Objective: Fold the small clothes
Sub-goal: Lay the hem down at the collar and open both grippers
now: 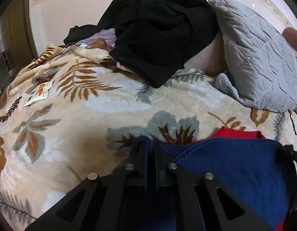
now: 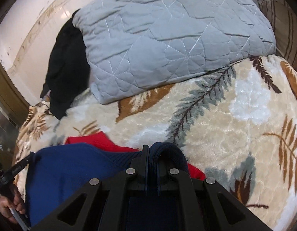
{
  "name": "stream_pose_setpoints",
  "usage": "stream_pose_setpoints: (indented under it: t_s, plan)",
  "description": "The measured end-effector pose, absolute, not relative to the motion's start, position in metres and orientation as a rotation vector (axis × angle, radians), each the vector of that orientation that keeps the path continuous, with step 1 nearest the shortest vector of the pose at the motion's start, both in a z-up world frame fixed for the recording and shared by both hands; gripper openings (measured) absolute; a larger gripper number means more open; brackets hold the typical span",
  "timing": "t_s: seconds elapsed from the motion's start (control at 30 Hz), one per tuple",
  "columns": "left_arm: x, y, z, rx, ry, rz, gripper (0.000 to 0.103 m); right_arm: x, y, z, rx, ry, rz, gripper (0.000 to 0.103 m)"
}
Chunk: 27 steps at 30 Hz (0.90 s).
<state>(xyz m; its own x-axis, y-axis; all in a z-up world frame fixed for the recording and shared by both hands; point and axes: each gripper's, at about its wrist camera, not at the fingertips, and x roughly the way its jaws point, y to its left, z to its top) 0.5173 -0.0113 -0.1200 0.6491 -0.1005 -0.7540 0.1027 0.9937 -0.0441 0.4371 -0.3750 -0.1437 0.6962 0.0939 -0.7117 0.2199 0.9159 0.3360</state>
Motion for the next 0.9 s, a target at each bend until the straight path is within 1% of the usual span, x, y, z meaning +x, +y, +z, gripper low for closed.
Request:
stream_pose_setpoints:
  t_s: [0.1, 0.13, 0.2, 0.23, 0.27, 0.33, 0.4, 0.47, 0.6, 0.73, 0.9]
  plan:
    - [0.517, -0.018, -0.12, 0.035, 0.854, -0.107, 0.008, 0.442, -0.382, -0.152, 0.462, 0.818, -0.051, 0.008]
    - [0.514, -0.02, -0.117, 0.053, 0.844, -0.106, 0.01, 0.441, -0.384, -0.152, 0.482, 0.816, -0.04, 0.008]
    - [0.509, -0.025, -0.114, 0.087, 0.83, -0.101, 0.02, 0.437, -0.389, -0.148, 0.508, 0.809, -0.019, 0.008]
    - [0.504, -0.027, -0.11, 0.117, 0.815, -0.087, 0.035, 0.436, -0.389, -0.145, 0.507, 0.804, -0.011, 0.008]
    - [0.501, -0.029, -0.106, 0.141, 0.798, -0.065, 0.055, 0.434, -0.389, -0.141, 0.501, 0.797, -0.007, 0.008]
    - [0.489, -0.033, -0.09, 0.187, 0.722, -0.017, 0.068, 0.427, -0.388, -0.13, 0.496, 0.776, -0.004, 0.008]
    - [0.481, -0.033, -0.076, 0.207, 0.671, -0.002, 0.07, 0.419, -0.382, -0.117, 0.483, 0.753, 0.003, 0.008]
    - [0.473, -0.032, -0.062, 0.216, 0.64, 0.018, 0.078, 0.412, -0.376, -0.102, 0.449, 0.724, 0.01, 0.008]
    - [0.461, -0.026, -0.051, 0.211, 0.636, 0.011, 0.078, 0.407, -0.373, -0.087, 0.449, 0.698, 0.028, 0.009]
    - [0.458, -0.023, -0.058, 0.201, 0.67, 0.0, 0.078, 0.412, -0.381, -0.095, 0.485, 0.728, 0.024, 0.009]
    - [0.463, -0.024, -0.084, 0.164, 0.754, -0.037, 0.078, 0.417, -0.406, -0.127, 0.668, 0.78, 0.034, 0.008]
